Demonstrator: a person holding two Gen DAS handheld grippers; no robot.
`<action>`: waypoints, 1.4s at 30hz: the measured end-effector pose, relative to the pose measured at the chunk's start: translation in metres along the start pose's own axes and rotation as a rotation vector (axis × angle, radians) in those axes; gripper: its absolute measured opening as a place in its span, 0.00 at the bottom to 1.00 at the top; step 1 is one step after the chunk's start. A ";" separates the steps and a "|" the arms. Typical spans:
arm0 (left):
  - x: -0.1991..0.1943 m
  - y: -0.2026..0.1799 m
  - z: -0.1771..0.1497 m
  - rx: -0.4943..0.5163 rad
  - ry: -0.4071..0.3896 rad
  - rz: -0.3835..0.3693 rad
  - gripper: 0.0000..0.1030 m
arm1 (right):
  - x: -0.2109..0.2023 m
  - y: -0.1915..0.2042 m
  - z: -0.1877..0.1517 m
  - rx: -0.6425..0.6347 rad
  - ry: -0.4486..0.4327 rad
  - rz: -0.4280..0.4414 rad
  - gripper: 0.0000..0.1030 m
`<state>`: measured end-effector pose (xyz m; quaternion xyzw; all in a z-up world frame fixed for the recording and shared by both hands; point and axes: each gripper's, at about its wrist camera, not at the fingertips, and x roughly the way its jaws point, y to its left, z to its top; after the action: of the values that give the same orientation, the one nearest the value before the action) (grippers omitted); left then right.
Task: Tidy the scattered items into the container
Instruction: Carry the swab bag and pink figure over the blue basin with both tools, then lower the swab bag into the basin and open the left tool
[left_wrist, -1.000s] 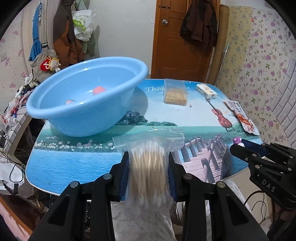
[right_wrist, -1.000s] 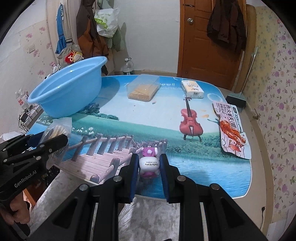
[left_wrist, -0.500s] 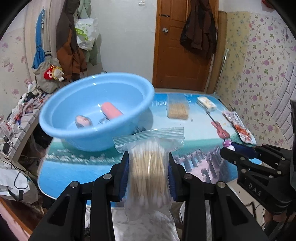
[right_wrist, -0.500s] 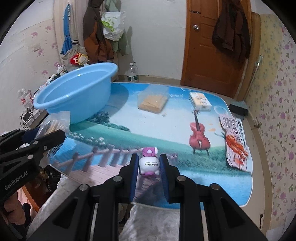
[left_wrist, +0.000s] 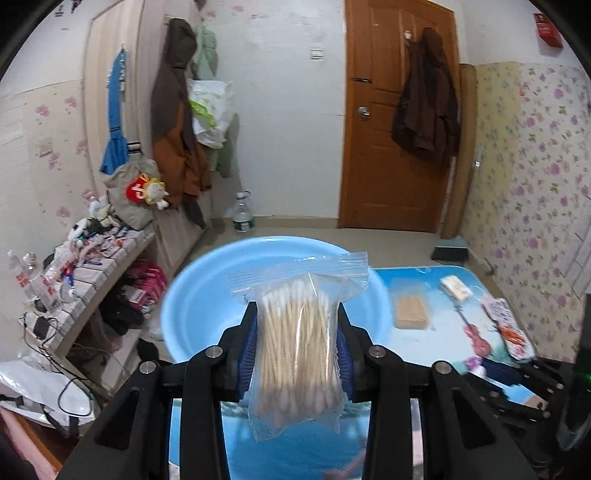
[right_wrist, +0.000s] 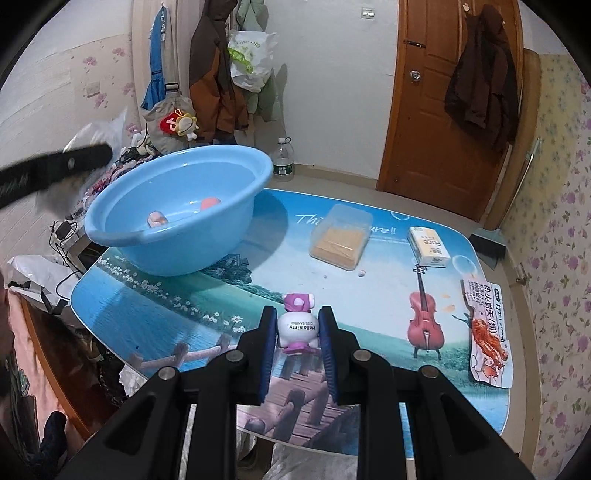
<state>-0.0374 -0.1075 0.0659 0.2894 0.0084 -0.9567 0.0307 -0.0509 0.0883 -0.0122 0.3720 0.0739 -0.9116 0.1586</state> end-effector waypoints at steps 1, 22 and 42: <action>0.003 0.005 0.000 -0.003 0.004 0.011 0.35 | 0.001 0.001 0.001 0.000 -0.001 0.001 0.23; 0.051 0.065 -0.013 -0.043 0.093 0.061 0.35 | 0.018 0.071 0.081 -0.130 -0.088 0.091 0.23; 0.077 0.076 -0.017 -0.047 0.116 0.023 0.36 | 0.060 0.100 0.087 -0.142 -0.037 0.108 0.23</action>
<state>-0.0870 -0.1871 0.0093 0.3436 0.0291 -0.9374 0.0482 -0.1143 -0.0415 0.0058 0.3462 0.1151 -0.9010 0.2346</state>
